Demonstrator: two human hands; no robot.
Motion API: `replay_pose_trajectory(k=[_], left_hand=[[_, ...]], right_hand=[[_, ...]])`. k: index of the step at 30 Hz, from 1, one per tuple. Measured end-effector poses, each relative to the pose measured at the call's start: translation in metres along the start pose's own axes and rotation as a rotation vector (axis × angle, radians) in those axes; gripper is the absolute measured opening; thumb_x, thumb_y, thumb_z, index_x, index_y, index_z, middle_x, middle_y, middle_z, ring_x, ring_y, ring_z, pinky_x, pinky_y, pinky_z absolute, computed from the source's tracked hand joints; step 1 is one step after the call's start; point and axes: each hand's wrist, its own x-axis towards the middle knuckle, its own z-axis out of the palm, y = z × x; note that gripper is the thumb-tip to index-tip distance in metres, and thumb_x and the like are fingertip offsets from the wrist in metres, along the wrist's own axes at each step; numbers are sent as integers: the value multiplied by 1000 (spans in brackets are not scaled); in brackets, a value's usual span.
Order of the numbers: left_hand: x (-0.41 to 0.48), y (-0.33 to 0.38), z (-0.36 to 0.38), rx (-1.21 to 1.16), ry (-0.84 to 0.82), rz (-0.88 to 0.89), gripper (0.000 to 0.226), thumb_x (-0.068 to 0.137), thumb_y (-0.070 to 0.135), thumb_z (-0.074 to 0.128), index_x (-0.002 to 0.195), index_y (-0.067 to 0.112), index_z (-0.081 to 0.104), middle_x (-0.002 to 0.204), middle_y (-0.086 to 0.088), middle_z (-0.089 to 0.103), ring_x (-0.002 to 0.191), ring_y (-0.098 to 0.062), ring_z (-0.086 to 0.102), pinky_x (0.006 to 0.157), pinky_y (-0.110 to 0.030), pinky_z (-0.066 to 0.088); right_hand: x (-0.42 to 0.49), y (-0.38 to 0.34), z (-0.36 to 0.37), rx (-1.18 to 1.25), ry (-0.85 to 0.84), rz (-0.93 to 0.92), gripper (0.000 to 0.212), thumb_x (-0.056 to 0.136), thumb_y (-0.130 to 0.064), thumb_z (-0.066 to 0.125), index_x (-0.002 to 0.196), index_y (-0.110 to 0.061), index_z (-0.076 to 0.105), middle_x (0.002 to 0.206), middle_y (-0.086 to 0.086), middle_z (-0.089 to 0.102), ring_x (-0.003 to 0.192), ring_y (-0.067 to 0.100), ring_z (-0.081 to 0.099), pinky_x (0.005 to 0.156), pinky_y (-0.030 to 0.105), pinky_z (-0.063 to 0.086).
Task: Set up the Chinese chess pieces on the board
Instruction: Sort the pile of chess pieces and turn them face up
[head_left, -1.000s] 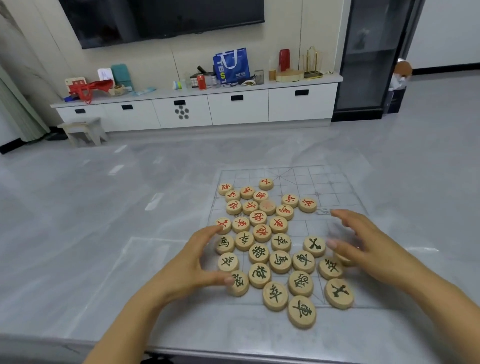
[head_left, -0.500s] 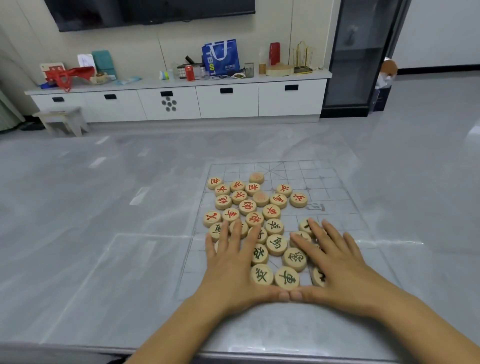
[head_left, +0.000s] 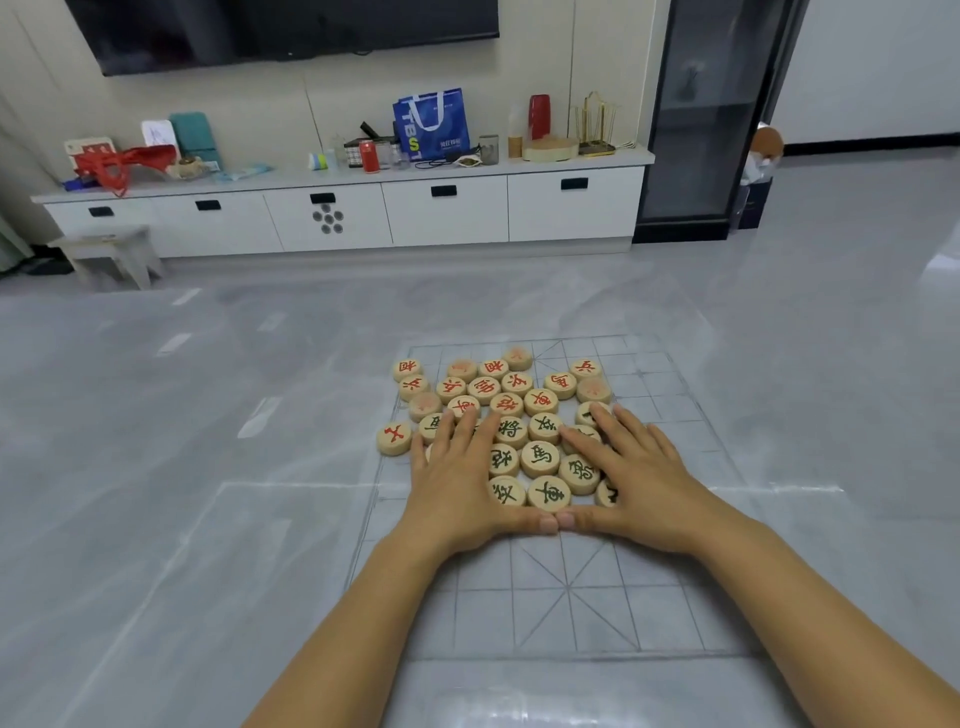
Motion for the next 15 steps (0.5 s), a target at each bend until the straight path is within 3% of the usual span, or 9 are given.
replay_pose_trajectory(k=[4, 6, 8, 12, 15], left_hand=[[-2, -4, -5, -116, -8, 42, 126, 51, 63, 75, 146, 34, -3, 157, 6, -10, 144, -12, -16, 117, -48, -11], [-7, -14, -15, -213, -12, 67, 125, 52, 53, 81, 146, 33, 2, 157, 6, -6, 144, -10, -9, 119, -46, -1], [-15, -29, -26, -240, 20, 56, 119, 54, 45, 84, 146, 29, 11, 157, 5, 3, 145, -11, 1, 120, -39, 9], [-34, -56, -36, -157, 118, -14, 92, 60, 41, 81, 138, 22, 35, 154, 1, 19, 142, -14, 14, 116, -30, 15], [-45, -55, -33, -179, 150, -5, 84, 55, 56, 79, 127, 24, 47, 149, 2, 30, 139, -14, 22, 114, -29, 20]], right_hand=[[-1, 1, -2, 45, 15, -9, 125, 35, -100, 19, 144, -42, 1, 155, -10, -20, 141, 11, -22, 114, 39, -12], [-7, 4, -8, 82, 33, -10, 109, 55, -86, 47, 145, -41, 3, 155, -11, -19, 141, 10, -21, 115, 38, -11], [-15, 11, -18, 104, 71, 33, 98, 68, -67, 60, 145, -39, 7, 156, -11, -13, 143, 10, -14, 116, 38, -5], [-35, 25, -33, 176, 141, 177, 87, 68, -56, 67, 141, -32, 28, 154, -4, 15, 142, 16, 12, 116, 38, 17], [-43, 24, -33, 226, 220, 216, 64, 69, -51, 69, 125, -27, 48, 127, -3, 44, 118, 15, 43, 97, 30, 38]])
